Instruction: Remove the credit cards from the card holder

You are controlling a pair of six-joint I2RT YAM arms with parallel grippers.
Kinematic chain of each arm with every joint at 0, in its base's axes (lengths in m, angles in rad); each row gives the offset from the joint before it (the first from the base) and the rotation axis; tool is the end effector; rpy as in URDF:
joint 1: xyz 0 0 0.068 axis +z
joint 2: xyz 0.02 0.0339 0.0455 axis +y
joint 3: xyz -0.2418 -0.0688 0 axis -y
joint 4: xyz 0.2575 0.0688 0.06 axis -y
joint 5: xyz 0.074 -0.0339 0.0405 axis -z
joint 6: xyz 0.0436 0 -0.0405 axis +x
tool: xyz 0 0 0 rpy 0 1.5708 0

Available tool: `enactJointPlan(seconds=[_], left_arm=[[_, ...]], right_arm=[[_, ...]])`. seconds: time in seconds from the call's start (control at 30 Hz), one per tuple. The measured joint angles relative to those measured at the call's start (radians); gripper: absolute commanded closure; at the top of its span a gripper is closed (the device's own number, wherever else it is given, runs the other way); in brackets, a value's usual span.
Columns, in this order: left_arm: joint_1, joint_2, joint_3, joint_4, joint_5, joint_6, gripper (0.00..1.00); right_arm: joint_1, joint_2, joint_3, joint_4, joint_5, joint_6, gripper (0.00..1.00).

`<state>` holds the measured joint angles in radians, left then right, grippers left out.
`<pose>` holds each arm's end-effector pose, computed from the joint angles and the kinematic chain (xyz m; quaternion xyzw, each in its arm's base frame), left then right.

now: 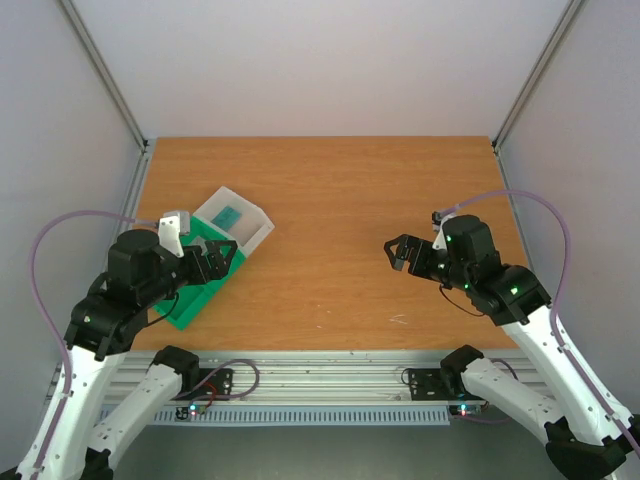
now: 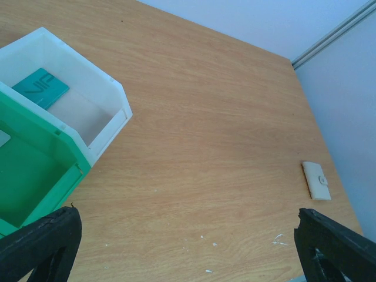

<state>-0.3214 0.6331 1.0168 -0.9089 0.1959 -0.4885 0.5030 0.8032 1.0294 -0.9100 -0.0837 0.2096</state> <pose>0.1324 -0.0530 0.3500 -0.0233 0.8633 -0.2736 0.4233 0.1565 0.0903 0.3295 -0.1497 0.8901 0.1850 0.3886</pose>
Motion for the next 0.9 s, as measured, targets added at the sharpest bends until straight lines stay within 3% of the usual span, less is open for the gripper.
enactJointPlan(seconds=[0.33,0.53,0.9], left_arm=[[0.0,0.005,-0.047,0.024,-0.002,0.023,0.01],[0.0,0.052,-0.085,0.042,-0.007,0.042,0.01],[0.0,0.027,-0.177,0.073,-0.068,0.095,0.01]], right_arm=[[0.0,0.06,0.0,-0.019,0.055,0.04,0.01],[0.0,0.176,0.007,-0.027,0.156,0.035,0.02],[-0.02,0.41,0.13,-0.069,0.544,-0.041,0.02]])
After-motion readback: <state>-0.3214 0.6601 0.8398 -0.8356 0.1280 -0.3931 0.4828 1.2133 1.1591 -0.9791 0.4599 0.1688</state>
